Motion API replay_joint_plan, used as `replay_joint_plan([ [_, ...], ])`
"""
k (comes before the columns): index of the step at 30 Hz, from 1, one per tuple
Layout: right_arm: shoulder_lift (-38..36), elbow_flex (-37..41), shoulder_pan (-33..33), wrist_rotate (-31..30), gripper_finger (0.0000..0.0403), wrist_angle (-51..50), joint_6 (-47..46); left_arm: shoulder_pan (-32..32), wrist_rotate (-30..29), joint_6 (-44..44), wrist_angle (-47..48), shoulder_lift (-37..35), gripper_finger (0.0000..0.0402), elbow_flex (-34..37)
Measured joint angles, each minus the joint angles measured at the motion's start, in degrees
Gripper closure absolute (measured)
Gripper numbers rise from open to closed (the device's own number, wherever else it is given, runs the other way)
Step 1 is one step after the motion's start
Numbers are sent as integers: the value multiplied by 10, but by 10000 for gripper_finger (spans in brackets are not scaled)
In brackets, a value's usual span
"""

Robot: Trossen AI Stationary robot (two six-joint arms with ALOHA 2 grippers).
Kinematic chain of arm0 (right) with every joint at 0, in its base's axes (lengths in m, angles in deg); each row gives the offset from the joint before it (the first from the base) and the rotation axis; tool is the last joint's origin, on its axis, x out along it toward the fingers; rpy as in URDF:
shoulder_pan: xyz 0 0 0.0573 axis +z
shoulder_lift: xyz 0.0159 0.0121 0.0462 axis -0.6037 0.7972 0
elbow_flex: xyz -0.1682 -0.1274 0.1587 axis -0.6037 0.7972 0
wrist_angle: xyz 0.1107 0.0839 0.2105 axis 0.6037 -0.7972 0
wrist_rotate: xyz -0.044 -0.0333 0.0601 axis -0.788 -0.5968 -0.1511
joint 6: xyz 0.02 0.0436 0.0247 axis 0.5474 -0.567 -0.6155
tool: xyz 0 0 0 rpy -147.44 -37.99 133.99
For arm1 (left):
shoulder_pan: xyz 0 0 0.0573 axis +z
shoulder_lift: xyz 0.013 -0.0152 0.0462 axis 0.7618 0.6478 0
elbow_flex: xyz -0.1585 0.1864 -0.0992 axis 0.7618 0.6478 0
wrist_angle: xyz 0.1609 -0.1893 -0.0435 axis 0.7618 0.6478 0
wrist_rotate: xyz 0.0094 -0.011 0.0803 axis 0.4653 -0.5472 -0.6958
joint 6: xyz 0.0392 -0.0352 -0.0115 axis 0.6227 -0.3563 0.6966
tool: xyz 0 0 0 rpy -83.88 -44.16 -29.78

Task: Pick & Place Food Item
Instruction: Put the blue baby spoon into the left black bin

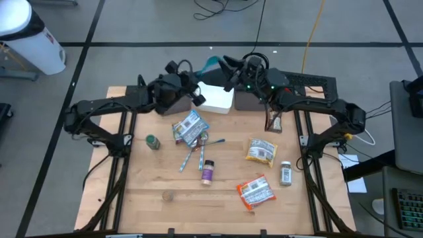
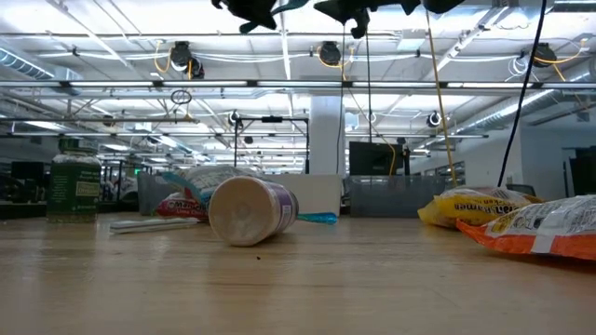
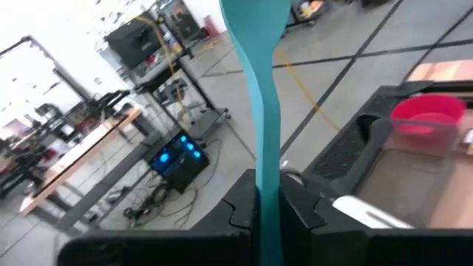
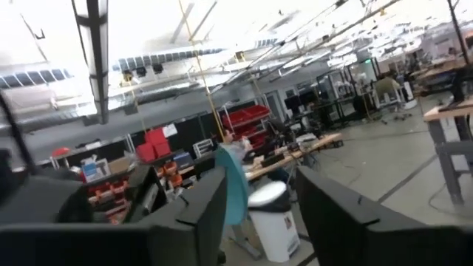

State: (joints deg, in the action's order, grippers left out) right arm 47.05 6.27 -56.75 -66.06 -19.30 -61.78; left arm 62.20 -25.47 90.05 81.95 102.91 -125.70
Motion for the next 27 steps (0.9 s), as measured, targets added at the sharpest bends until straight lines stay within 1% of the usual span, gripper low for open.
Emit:
replay_joint_plan([
  [1,-4,0,-1,-1,234,1,3,7,3,-11,19,-11,378,0],
  [3,-13,0,-4,0,225,-1,12,29,31,-41,57,-35,378,0],
  [5,-22,0,-7,-1,220,-9,15,56,75,-89,91,-54,378,-1],
  [8,-35,0,-10,0,218,-35,16,109,164,-148,160,-78,378,-1],
  [10,-43,0,-10,-1,219,-64,16,141,216,-164,192,-84,378,-1],
  [13,-51,0,-10,-1,224,-111,13,189,288,-163,248,-85,378,-1],
  [16,-57,0,-10,4,228,-163,9,233,342,-150,296,-83,378,-1],
  [19,-57,0,-10,32,229,-199,0,267,366,-144,334,-72,378,-1],
  [23,-57,0,-10,58,229,-232,-10,299,372,-149,379,-51,378,0],
  [27,-57,0,-9,58,228,-253,-11,317,371,-154,424,-17,378,0],
])
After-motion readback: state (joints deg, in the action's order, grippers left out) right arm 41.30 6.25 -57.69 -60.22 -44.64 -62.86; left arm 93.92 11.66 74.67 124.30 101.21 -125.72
